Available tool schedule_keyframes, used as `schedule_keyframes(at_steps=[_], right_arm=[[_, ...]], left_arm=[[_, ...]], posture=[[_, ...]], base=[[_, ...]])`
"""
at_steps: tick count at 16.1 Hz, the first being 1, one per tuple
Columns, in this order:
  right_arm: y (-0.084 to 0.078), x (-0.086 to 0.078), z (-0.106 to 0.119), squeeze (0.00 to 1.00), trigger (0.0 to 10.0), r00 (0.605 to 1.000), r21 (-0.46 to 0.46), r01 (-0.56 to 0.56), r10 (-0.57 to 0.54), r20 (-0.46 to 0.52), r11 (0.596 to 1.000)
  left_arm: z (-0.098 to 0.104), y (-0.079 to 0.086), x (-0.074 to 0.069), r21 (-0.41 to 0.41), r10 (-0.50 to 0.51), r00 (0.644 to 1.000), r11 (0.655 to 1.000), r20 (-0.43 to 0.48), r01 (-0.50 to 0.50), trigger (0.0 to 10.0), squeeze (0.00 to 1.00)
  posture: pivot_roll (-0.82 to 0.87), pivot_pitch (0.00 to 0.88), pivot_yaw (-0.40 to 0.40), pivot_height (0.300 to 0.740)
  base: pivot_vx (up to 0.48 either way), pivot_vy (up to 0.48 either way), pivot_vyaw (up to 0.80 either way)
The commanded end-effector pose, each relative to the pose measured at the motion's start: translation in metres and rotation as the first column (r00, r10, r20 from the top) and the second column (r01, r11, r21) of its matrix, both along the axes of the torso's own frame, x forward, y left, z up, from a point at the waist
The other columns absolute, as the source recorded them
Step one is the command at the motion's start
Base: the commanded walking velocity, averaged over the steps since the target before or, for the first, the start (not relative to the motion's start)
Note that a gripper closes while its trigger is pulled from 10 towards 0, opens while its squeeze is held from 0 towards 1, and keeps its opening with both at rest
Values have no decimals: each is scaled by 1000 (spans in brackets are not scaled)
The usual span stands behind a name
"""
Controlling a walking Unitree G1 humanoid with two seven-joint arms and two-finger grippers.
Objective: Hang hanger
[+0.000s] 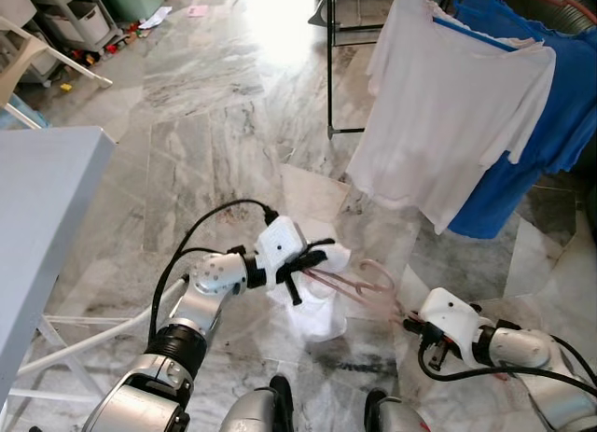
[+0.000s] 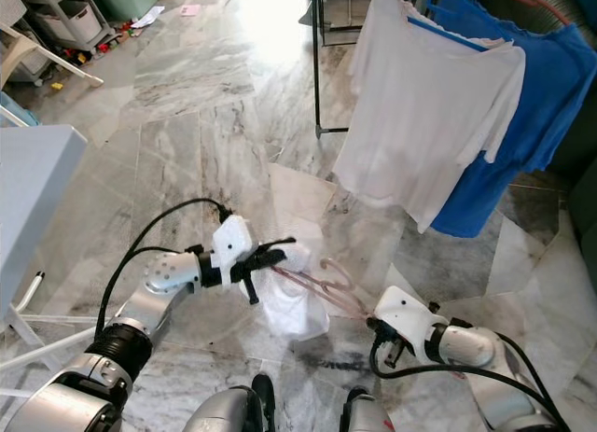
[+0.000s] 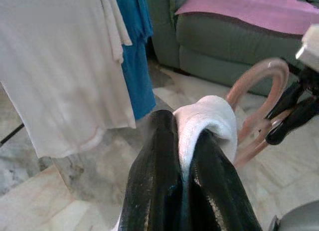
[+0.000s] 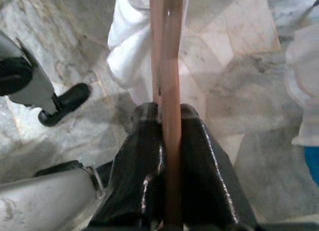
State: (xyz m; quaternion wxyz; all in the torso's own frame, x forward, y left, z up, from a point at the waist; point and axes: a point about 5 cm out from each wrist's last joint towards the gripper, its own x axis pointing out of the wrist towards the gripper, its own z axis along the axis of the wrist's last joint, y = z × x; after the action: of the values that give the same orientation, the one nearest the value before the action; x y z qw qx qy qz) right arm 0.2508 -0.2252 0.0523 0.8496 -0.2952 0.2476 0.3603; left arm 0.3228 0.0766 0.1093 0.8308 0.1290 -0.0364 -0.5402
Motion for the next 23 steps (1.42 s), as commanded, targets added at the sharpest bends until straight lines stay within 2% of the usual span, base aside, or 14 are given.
schedule_keyframes(at_steps=[1, 5, 7, 9, 10, 11, 15, 17, 19, 23], right_arm=[[0, -6, -9, 0, 10000, 1000, -2, -1, 1, -27, 1000], [1, -24, -19, 0, 10000, 989, 54, -37, 45, -139, 998], [-6, -33, -11, 0, 10000, 979, 60, -66, 77, -191, 996], [-12, -36, 2, 0, 10000, 976, 62, -70, 82, -200, 996], [-17, -36, 8, 0, 10000, 977, 32, -79, 84, -195, 996], [-20, -35, 11, 0, 10000, 980, 18, -76, 78, -185, 997], [-29, -13, 31, 0, 10000, 1000, 18, 18, -17, -17, 1000], [-23, -4, 30, 0, 10000, 999, 31, 34, -35, 24, 999], [-17, 2, 27, 0, 10000, 999, 61, 40, -43, 34, 997], [5, 6, 4, 0, 10000, 999, 109, 21, -19, -28, 994]], left_arm=[[8, 6, 2, -16, 6, 1000, 1000, 22, -6, 10000, 0], [13, 21, 11, 27, 80, 995, 996, 66, -81, 10000, 0], [11, 24, 12, 64, 92, 992, 993, 89, -98, 10000, 0], [8, 25, 11, 76, 90, 992, 992, 88, -96, 10000, 0], [7, 24, 11, 79, 88, 992, 992, 85, -95, 10000, 0], [6, 24, 10, 83, 85, 993, 992, 84, -92, 10000, 0], [5, 20, 8, 89, 59, 994, 994, 87, -67, 10000, 0], [8, 17, 5, 53, 14, 997, 998, 77, -18, 10000, 0], [11, 15, 2, 36, -10, 996, 999, 83, 7, 10000, 0], [21, 7, -3, 14, -67, 991, 998, 118, 65, 10000, 0]], posture=[[-67, 247, 156, 740], [-65, 249, 162, 740], [-66, 250, 164, 740], [-70, 249, 165, 740], [-71, 249, 166, 740], [-74, 247, 166, 740], [-77, 244, 162, 740], [-71, 243, 159, 740], [-66, 243, 160, 740], [-49, 243, 164, 740]], base=[[0, 0, 0], [0, 0, 0], [0, 0, 0], [0, 0, 0], [0, 0, 0], [0, 0, 0], [0, 0, 0], [0, 0, 0], [0, 0, 0], [0, 0, 0]])
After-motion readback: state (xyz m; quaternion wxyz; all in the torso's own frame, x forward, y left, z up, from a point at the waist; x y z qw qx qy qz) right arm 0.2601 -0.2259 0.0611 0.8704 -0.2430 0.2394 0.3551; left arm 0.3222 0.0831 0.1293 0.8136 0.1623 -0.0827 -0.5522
